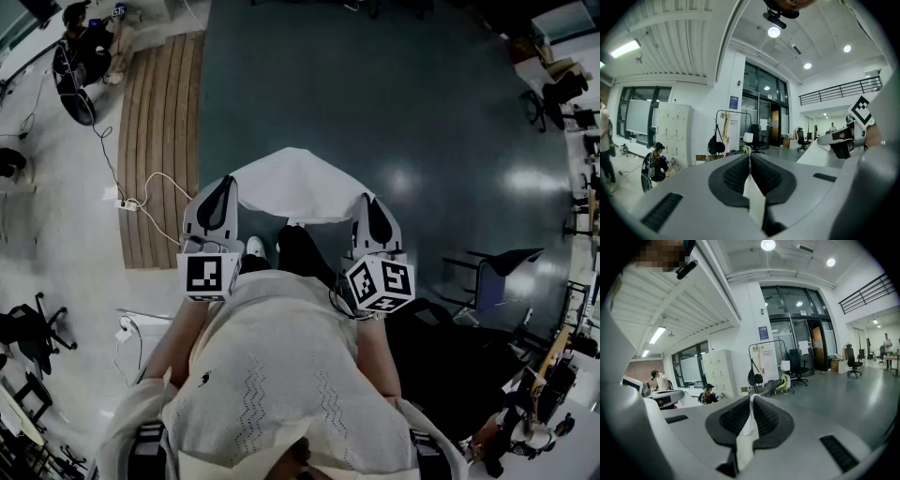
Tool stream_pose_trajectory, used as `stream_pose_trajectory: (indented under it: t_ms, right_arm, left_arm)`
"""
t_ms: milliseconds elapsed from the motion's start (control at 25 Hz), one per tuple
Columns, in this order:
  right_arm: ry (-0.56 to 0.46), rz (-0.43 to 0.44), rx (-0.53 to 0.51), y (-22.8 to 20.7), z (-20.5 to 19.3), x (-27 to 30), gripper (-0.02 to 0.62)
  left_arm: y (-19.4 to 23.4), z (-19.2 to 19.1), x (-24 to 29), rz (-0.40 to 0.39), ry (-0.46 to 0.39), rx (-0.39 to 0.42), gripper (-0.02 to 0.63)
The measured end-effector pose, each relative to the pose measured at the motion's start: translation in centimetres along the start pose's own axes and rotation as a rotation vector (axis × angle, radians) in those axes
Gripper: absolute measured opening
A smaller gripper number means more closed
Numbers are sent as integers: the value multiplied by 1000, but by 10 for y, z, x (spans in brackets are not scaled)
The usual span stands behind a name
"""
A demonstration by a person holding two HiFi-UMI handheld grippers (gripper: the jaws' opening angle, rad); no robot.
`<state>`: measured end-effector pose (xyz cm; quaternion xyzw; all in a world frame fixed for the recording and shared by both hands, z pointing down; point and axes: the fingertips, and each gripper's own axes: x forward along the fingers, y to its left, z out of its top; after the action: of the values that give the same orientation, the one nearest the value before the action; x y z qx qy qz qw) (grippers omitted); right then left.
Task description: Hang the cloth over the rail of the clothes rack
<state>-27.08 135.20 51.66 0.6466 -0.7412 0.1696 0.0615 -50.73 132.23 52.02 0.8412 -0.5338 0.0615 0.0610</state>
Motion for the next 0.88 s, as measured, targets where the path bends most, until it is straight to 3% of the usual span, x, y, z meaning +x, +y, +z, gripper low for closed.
stream_pose_trajectory:
  t_ms: [320, 440, 720, 880]
  right_arm:
    - [-8, 29, -43, -32, 36, 71, 35]
    - [3, 61, -36, -49, 38, 114, 35]
    - [55, 110, 0, -105, 68, 221, 35]
    - [92, 154, 19, -149, 88, 280, 35]
  left_arm:
    - [17, 22, 58, 36, -9, 29, 18]
    - [23, 15, 92, 54, 34, 63, 17]
    - [22, 29, 209, 87, 106, 87, 18]
    - [7, 52, 292, 115, 67, 73, 17]
